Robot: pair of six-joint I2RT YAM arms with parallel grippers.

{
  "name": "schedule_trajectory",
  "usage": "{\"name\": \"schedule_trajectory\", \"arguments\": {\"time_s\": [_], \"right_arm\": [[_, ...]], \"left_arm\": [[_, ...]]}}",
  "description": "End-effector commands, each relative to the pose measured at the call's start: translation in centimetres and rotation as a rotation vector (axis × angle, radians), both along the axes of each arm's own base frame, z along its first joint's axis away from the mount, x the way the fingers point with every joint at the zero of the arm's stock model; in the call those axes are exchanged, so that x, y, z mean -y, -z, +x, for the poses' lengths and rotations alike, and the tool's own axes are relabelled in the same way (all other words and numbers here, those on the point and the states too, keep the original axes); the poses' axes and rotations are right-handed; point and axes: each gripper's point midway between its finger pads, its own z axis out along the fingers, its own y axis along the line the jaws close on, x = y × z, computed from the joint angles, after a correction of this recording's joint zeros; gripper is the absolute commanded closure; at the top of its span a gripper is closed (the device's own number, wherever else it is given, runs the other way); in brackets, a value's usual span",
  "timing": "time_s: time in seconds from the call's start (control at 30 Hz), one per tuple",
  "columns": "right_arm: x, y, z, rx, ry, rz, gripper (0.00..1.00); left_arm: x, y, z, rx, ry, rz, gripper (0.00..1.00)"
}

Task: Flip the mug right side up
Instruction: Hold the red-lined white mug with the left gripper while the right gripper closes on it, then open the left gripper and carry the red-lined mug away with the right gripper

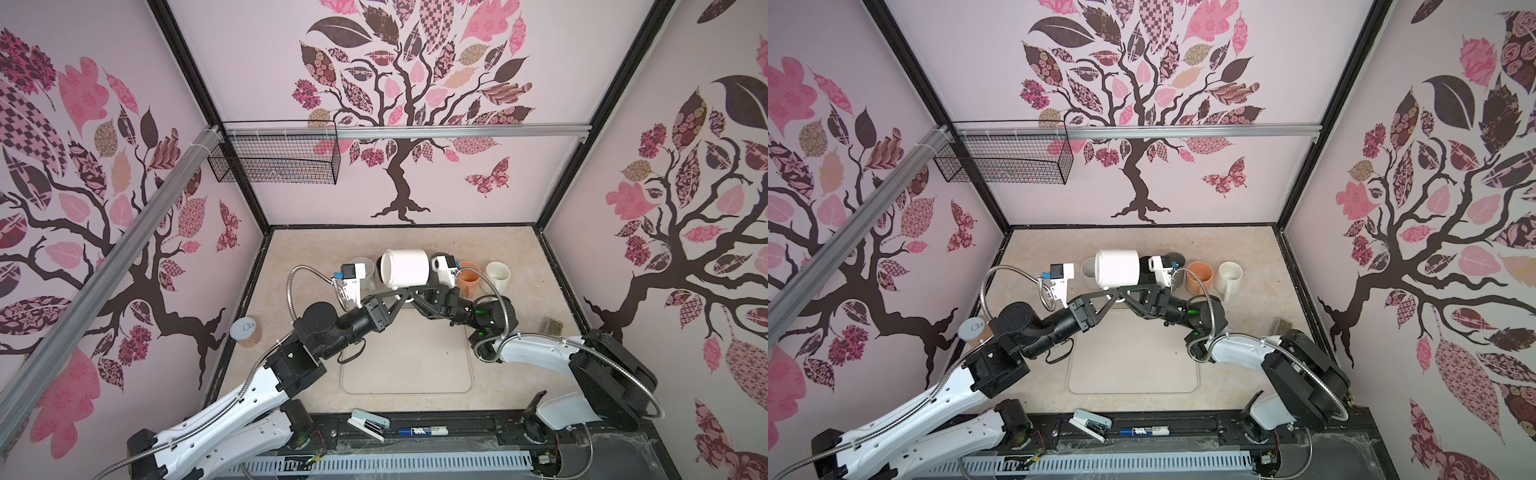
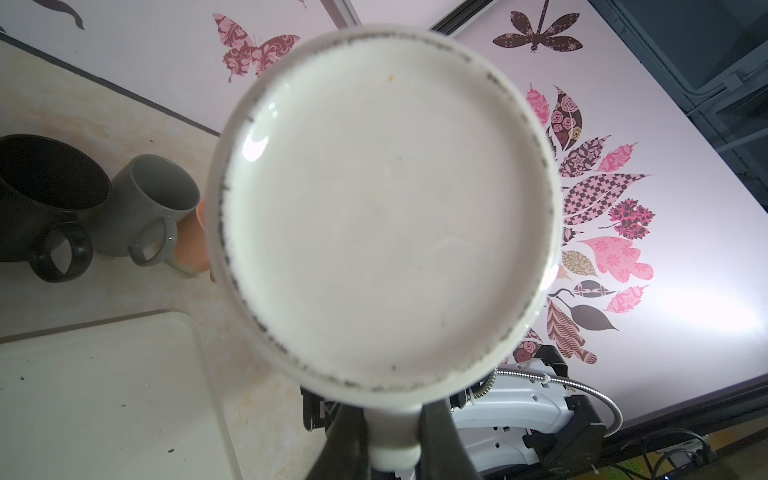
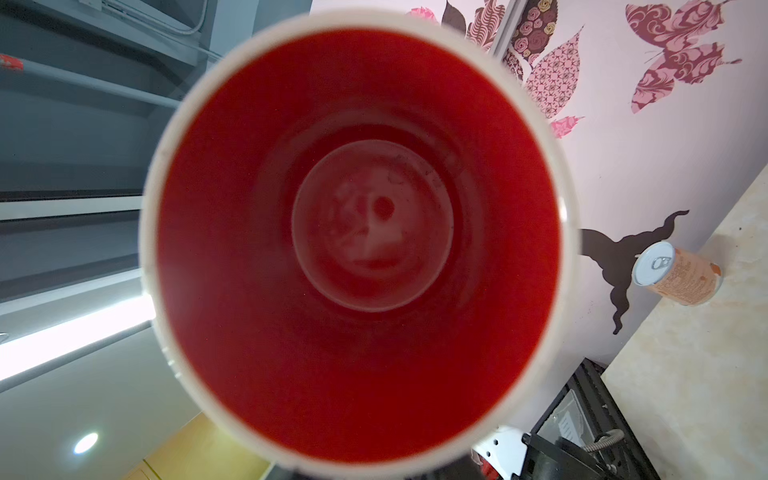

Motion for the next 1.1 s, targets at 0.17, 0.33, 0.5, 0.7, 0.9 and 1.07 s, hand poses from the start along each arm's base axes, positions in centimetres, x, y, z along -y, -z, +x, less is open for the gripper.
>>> {"name": "schedule_trajectory", "arguments": {"time_s": [0.17,0.33,0.5,0.7,0.9,1.07], "right_arm": [[3.3,-5.5,1.0,0.051,0.125,0.185,0.70],[3.6,-6.5,0.4,0.080,0.094,0.232,0.50],[3.4,-7.0,0.0,0.101,0.080,0.231,0.54],[4.0,-7.1,0.1,0.090,0.103,0.242,0.74],[4.1,-7.2,0.2,0.082,0.105,0.257,0.89],[4.0,-7.2,0.1,0.085,0.100,0.256,1.00]], "left_arm": [[1.1,1.9,-2.6,0.013,0.136,0.027,1.00],[1.4,2.0,-3.0,0.012,0.167,0.032,1.00],[1.6,2.1,-2.8,0.007,0.167,0.016,1.00],[1.3,1.8,-2.8,0.011,0.152,0.006,1.00],[1.7,1.7,-3.0,0.010,0.176,0.003,1.00],[1.7,1.9,-3.0,0.011,0.176,0.022,1.00]]}}
